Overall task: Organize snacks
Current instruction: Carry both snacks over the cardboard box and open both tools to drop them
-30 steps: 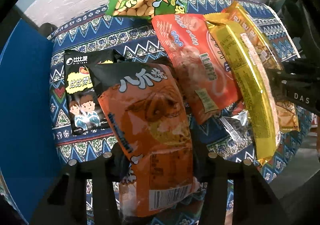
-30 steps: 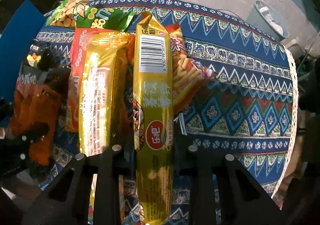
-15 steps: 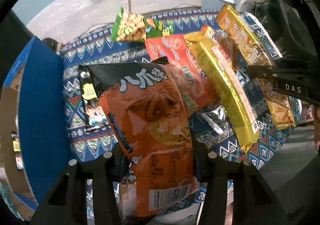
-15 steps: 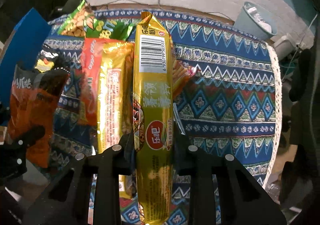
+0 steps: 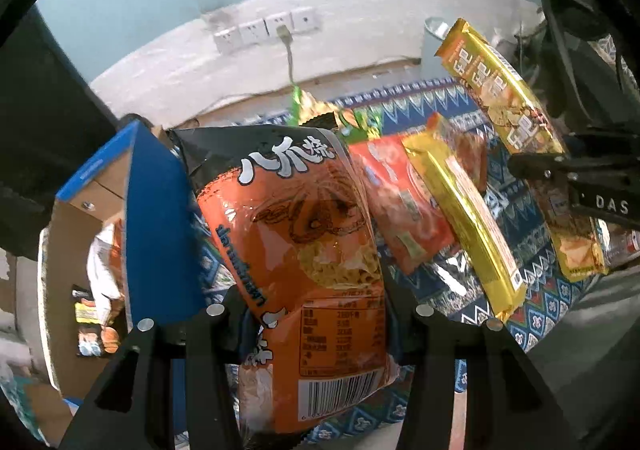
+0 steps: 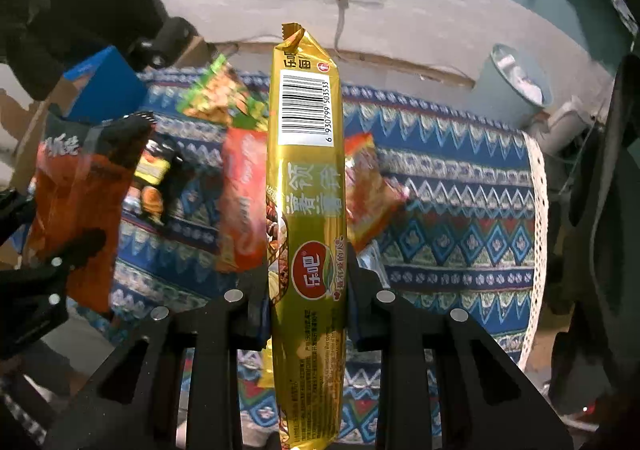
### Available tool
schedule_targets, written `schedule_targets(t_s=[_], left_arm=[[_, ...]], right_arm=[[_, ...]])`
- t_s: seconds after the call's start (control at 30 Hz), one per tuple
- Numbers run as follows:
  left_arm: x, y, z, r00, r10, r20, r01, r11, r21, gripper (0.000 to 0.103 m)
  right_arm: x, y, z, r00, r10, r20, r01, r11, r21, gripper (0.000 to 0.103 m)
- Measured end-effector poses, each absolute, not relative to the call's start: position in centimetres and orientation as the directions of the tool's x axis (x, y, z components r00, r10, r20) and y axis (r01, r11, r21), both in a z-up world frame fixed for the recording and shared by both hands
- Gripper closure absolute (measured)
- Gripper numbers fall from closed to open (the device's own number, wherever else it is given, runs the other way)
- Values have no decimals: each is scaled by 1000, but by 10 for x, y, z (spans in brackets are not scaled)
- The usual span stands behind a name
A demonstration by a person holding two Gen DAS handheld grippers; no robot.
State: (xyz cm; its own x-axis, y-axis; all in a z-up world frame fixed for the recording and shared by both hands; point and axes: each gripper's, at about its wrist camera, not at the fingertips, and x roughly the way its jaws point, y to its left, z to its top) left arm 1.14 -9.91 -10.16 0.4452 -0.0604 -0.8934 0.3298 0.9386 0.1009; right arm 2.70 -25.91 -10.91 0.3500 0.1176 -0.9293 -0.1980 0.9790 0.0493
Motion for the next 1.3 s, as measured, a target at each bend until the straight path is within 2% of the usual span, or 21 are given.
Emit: schedule_targets(t_s=[0.33, 0.6, 1.3], left_arm=[[10, -76, -76, 533, -34, -845, 291, 945, 146, 52], [12, -49, -60, 560, -27, -828, 248, 959, 137, 52], [19, 59, -30, 602, 14, -798, 97, 991, 90, 52]], right_arm=[[32, -219, -78, 385, 201, -901, -256, 961, 105, 77], [38, -186, -60, 398, 250, -883, -297, 945, 134, 77], [62, -86, -52, 360, 331, -873, -393, 902, 180, 76]])
